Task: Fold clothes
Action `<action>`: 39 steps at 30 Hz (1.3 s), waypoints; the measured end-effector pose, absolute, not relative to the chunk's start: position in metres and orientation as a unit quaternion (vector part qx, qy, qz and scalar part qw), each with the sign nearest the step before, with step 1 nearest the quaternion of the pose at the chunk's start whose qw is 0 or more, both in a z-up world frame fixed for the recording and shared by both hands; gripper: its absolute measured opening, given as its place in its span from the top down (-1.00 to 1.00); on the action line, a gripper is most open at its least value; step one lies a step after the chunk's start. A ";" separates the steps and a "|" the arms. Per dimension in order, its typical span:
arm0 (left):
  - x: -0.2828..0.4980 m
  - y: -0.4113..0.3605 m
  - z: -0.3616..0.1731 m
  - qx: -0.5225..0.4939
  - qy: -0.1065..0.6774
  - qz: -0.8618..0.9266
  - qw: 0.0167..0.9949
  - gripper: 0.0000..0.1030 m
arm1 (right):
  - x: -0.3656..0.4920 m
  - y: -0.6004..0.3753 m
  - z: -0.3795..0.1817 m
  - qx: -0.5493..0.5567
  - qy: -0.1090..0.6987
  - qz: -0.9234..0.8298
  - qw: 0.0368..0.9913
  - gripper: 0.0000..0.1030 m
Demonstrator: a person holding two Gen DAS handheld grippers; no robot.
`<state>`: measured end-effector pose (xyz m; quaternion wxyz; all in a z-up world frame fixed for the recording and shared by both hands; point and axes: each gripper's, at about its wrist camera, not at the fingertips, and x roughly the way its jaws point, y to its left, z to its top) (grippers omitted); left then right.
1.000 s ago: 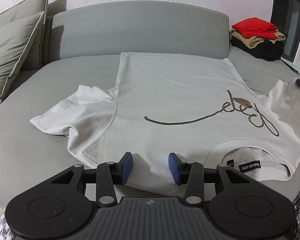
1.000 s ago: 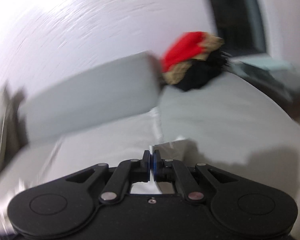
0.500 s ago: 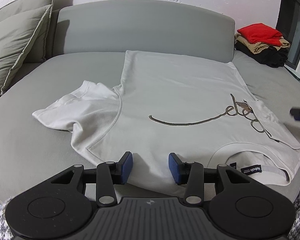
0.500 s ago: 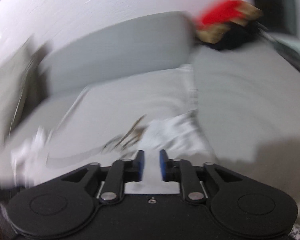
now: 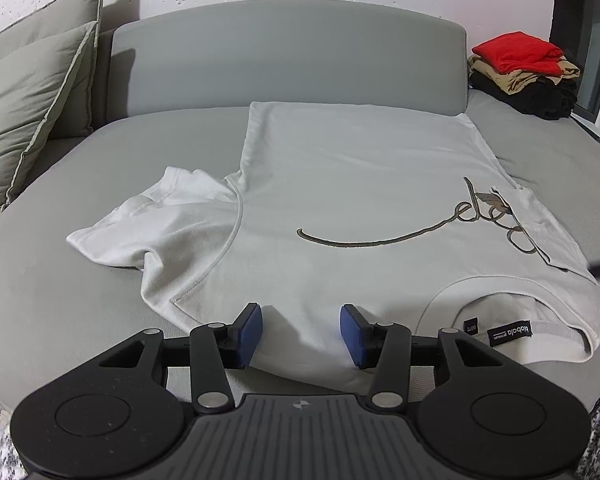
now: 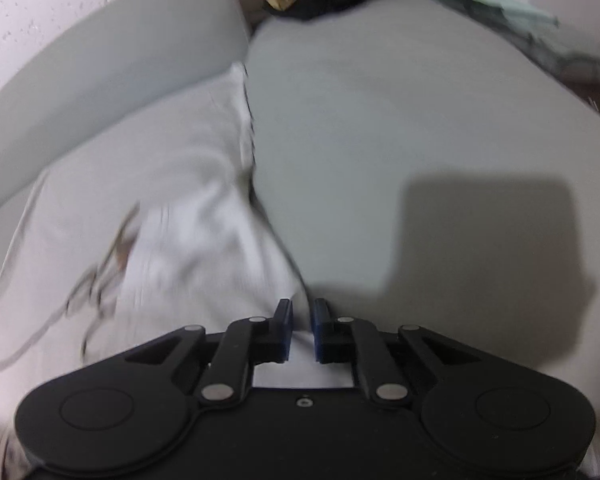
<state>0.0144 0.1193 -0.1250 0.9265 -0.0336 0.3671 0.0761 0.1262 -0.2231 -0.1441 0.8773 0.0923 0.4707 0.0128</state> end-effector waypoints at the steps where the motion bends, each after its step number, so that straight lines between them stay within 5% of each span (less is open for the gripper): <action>1: 0.015 0.119 -0.125 -0.033 0.367 0.076 0.926 0.12 | 0.118 -0.222 -0.142 0.084 0.474 0.011 0.876 0.81; 12: 0.011 0.112 -0.125 -0.014 0.374 0.069 0.925 0.19 | 0.126 -0.161 -0.121 0.090 0.456 0.090 0.881 0.62; 15: 0.006 0.109 -0.124 -0.003 0.387 0.051 0.921 0.28 | 0.116 -0.151 -0.122 0.074 0.461 0.107 0.878 0.43; 23: -0.009 0.181 -0.116 -0.162 0.336 0.134 0.918 0.18 | 0.061 -0.163 -0.102 0.082 0.471 0.160 0.864 0.31; 26: -0.014 0.209 -0.113 -0.222 0.312 0.167 0.908 0.10 | 0.059 -0.152 -0.090 0.106 0.442 0.196 0.869 -0.11; 29: -0.020 0.237 -0.110 -0.282 0.286 0.198 0.894 0.11 | 0.066 -0.132 -0.088 0.122 0.441 0.232 0.858 -0.19; 39: -0.013 0.321 -0.140 -0.475 0.255 0.237 0.808 0.13 | 0.087 -0.123 -0.122 0.221 0.495 0.237 0.806 -0.13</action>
